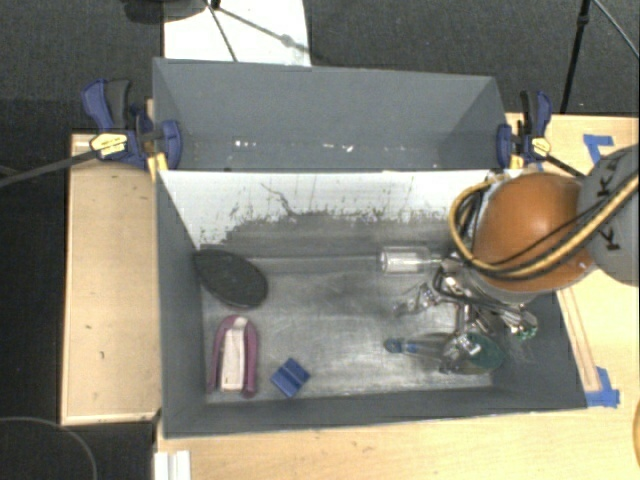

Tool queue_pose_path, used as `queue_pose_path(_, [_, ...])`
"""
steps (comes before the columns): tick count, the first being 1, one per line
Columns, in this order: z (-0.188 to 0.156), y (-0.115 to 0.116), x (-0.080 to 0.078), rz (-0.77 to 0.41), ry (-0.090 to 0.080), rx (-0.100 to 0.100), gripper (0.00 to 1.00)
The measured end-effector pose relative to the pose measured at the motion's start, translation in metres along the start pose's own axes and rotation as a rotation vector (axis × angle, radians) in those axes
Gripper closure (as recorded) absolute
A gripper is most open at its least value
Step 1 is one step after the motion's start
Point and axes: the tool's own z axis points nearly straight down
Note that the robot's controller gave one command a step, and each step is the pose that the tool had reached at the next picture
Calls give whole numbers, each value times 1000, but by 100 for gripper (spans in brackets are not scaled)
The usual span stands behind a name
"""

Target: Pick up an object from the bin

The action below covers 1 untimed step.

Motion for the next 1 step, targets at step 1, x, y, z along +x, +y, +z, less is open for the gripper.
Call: queue_pose_path(1, [20,-44,-32,-45,-8,-5,0])
